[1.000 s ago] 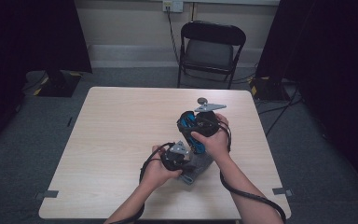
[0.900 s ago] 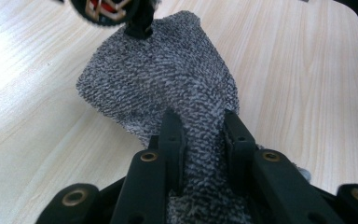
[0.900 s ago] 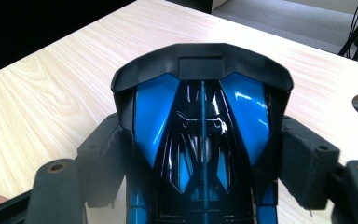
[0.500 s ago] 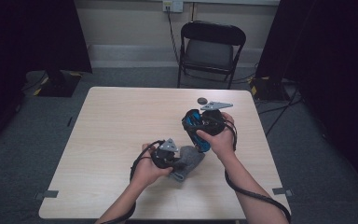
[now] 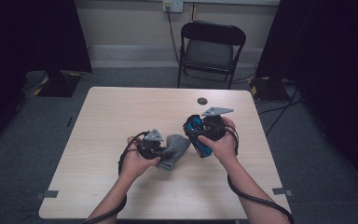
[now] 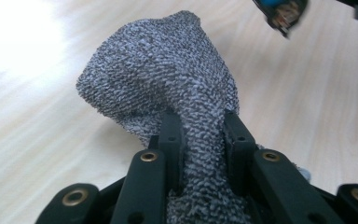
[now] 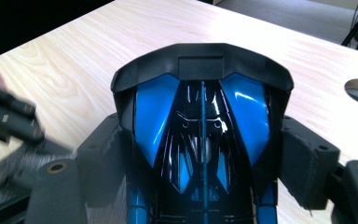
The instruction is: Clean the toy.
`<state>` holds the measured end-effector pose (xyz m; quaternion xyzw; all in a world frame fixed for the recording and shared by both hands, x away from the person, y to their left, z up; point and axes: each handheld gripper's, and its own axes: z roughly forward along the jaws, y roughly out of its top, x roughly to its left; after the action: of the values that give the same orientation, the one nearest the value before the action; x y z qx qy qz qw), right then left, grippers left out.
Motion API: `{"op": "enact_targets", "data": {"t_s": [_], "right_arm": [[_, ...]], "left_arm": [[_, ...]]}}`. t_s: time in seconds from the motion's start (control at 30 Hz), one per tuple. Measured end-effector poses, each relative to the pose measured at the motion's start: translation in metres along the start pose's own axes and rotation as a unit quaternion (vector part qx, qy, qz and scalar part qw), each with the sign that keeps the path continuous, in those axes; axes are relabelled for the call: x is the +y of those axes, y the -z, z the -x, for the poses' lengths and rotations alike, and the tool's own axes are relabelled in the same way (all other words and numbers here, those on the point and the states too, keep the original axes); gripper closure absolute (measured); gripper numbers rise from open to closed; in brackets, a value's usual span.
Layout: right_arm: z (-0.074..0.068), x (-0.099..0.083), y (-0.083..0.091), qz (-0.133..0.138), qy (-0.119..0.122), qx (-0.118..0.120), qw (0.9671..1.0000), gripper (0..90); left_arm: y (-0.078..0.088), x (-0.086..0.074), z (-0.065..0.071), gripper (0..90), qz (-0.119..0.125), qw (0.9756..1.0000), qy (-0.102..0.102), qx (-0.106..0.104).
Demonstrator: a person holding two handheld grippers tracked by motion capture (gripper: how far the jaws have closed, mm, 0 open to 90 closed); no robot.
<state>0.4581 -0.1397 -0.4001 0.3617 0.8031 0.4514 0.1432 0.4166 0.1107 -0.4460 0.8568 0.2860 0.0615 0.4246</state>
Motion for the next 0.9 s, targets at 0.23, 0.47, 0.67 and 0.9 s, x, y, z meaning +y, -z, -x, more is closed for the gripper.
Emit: {"op": "enact_targets", "data": {"t_s": [0.23, 0.47, 0.67, 0.9], "right_arm": [[-0.001, -0.011, 0.003, -0.003, 0.002, 0.006, 1.0, 25.4], [0.001, -0.021, 0.005, -0.006, -0.003, 0.005, 1.0, 25.5], [0.0, -0.024, 0.007, -0.003, -0.003, 0.011, 0.9999, 25.4], [-0.006, -0.025, 0.003, -0.008, 0.009, 0.013, 0.9998, 25.4]], "left_arm": [[0.004, 0.009, -0.007, 73.7, 0.002, 0.9999, 0.003, 0.012], [0.005, 0.02, -0.014, 73.5, 0.011, 0.9995, 0.009, 0.028], [0.005, 0.025, -0.017, 73.5, 0.014, 0.9991, 0.017, 0.036], [0.006, 0.031, -0.017, 73.5, 0.026, 0.9989, 0.019, 0.035]]}}
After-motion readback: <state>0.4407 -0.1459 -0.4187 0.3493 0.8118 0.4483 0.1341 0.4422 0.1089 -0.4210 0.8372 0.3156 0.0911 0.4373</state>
